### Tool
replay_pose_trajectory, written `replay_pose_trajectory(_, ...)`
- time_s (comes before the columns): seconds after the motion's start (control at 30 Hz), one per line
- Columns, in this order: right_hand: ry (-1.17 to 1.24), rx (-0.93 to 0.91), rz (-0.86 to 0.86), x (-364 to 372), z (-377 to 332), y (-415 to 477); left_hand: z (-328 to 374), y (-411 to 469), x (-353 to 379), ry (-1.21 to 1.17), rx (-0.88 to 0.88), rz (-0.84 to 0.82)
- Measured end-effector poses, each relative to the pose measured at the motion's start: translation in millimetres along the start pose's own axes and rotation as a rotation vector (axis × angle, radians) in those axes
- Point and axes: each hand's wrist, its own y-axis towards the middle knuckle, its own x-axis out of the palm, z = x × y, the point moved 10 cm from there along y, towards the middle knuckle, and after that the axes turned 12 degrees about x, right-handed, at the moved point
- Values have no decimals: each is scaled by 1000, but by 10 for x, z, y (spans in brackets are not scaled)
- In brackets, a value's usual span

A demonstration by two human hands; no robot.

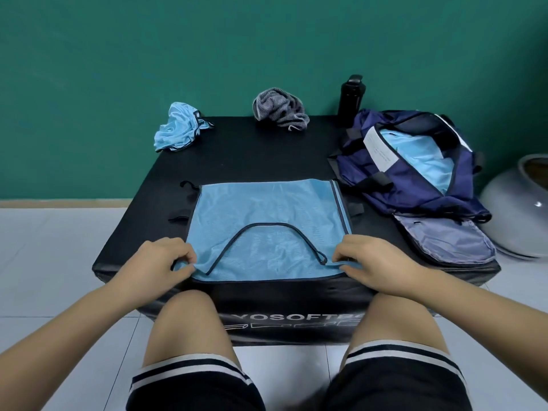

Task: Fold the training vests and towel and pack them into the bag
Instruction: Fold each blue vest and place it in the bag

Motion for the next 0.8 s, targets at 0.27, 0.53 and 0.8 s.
replay_pose_trajectory(0.27,-53,-20,-75,152,1,-58,-34,-114,262,-31,-29,-110)
replay_pose_trajectory(0.53,-42,31,31,-194,107,434,-130,246,-69,-205,-162,-21)
replay_pose_trajectory(0.8,-140,205,202,-498,411,1317,-679,964,-259,-239,-270,181)
